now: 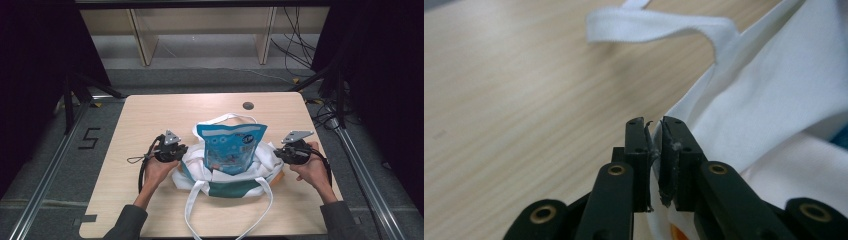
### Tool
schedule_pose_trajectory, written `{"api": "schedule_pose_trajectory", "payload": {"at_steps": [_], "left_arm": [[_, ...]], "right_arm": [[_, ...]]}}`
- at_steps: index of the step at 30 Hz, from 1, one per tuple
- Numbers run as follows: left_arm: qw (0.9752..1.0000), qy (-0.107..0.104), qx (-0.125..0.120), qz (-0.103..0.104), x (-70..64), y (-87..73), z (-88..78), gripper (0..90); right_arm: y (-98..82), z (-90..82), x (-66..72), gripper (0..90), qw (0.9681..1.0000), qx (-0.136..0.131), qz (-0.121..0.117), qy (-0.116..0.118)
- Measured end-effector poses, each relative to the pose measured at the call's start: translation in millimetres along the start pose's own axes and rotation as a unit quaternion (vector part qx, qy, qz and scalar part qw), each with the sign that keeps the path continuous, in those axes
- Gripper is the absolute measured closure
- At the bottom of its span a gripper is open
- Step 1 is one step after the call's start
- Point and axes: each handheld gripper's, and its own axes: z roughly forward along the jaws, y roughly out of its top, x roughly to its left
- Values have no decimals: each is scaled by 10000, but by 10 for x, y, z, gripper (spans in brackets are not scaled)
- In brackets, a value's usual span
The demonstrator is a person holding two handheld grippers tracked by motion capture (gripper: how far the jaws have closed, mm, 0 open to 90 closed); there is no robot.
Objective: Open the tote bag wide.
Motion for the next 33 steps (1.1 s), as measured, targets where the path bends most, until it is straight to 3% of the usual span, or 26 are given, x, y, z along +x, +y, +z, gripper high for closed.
{"api": "schedule_pose_trajectory", "payload": {"at_steps": [2, 3, 5, 7, 9, 11, 13, 15, 17, 19, 21, 22, 23, 24, 25, 27, 28, 29, 31, 33], "left_arm": [[9999, -33, 109, 20, 9, -42, 69, 831], [9998, -92, 119, -136, 15, -51, 74, 831], [9996, -92, -18, -257, 27, -91, 88, 826], [9992, -150, -7, -363, 36, -121, 87, 825], [9991, -38, 31, -415, 29, -74, 46, 793], [9991, 13, -42, -419, 7, -13, -8, 769], [9985, -105, -293, -447, -22, 65, -103, 757], [9969, -247, -567, -490, -61, 160, -254, 735], [9959, -308, -733, -443, -106, 218, -388, 733], [9941, -497, -851, -457, -184, 211, -486, 757], [9931, -797, -789, -346, -288, 149, -577, 792], [9921, -900, -795, -368, -352, 105, -604, 803], [9924, -935, -713, -376, -413, 56, -634, 817], [9926, -968, -667, -315, -477, -12, -648, 828], [9938, -989, -499, -128, -505, -70, -654, 837], [9943, -1033, -263, 43, -542, -188, -620, 845], [9943, -1042, -229, -61, -565, -259, -584, 848], [9942, -1068, -124, -28, -553, -313, -564, 854], [9944, -1038, -14, -182, -579, -391, -516, 865], [9964, -779, 315, 144, -673, -475, -408, 873]], "right_arm": [[-24, 24, -34, 877, 9998, 176, -6, 1], [-68, 90, -45, 876, 9999, 61, 83, -41], [-137, 171, -34, 879, 9993, 276, 243, 24], [-178, 230, -29, 879, 9992, 358, 181, 35], [-165, 227, -31, 876, 9991, 354, 232, 41], [-149, 216, -21, 824, 9989, 382, 283, 13], [-100, 154, -39, 741, 9990, 420, 110, -100], [-45, 65, -35, 708, 9996, 227, 113, -102], [19, -41, -18, 672, 9998, -7, 208, 14], [68, -156, 15, 661, 9993, -201, 303, 53], [102, -264, 50, 670, 9983, -514, 229, 144], [109, -298, 64, 684, 9982, -556, 139, 179], [106, -350, 121, 701, 9980, -506, 253, 265], [99, -373, 143, 751, 9977, -585, 86, 323], [83, -401, 209, 780, 9975, -493, 60, 497], [31, -391, 323, 834, 9971, -254, -87, 711], [-1, -344, 372, 848, 9969, -247, -145, 731], [-38, -294, 419, 859, 9968, -37, -283, 743], [-99, -165, 483, 877, 9964, 284, -419, 686], [-140, -70, 523, 888, 9957, 505, -479, 608]]}}
